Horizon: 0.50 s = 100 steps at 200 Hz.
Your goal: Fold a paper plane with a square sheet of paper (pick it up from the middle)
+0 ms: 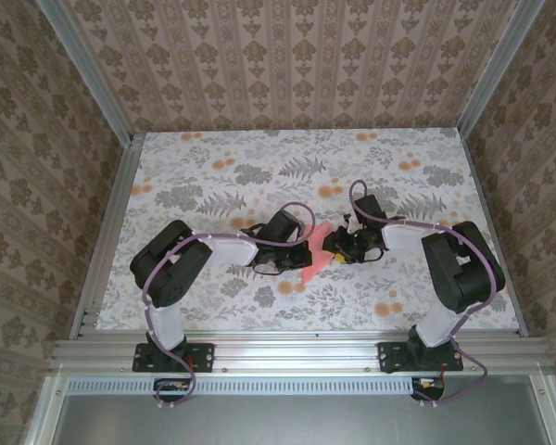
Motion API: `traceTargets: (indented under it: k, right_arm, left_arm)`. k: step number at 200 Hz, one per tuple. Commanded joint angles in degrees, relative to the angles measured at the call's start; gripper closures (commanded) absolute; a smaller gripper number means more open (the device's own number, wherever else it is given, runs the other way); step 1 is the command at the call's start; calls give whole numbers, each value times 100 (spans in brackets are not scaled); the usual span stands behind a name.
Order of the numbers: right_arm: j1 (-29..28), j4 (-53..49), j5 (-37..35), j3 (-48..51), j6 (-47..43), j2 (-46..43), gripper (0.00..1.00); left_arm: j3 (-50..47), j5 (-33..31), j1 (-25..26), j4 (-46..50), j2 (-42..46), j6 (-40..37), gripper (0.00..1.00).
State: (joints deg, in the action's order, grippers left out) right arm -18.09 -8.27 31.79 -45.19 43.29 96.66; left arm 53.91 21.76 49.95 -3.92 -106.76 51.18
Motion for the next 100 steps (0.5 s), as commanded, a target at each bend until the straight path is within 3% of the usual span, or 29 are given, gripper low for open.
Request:
traceTargets:
  k: [1, 51, 100]
  right_arm:
    - [-29, 368, 303, 1, 149, 105, 60]
    - [-31, 1039, 634, -25, 161, 468, 60]
    - [-28, 1403, 792, -52, 136, 735, 65]
  left_arm:
    - [-350, 129, 116, 765, -251, -13, 99]
    - [-568, 398, 34, 296, -197, 111, 98]
    - [-802, 563, -43, -103, -68, 272, 98]
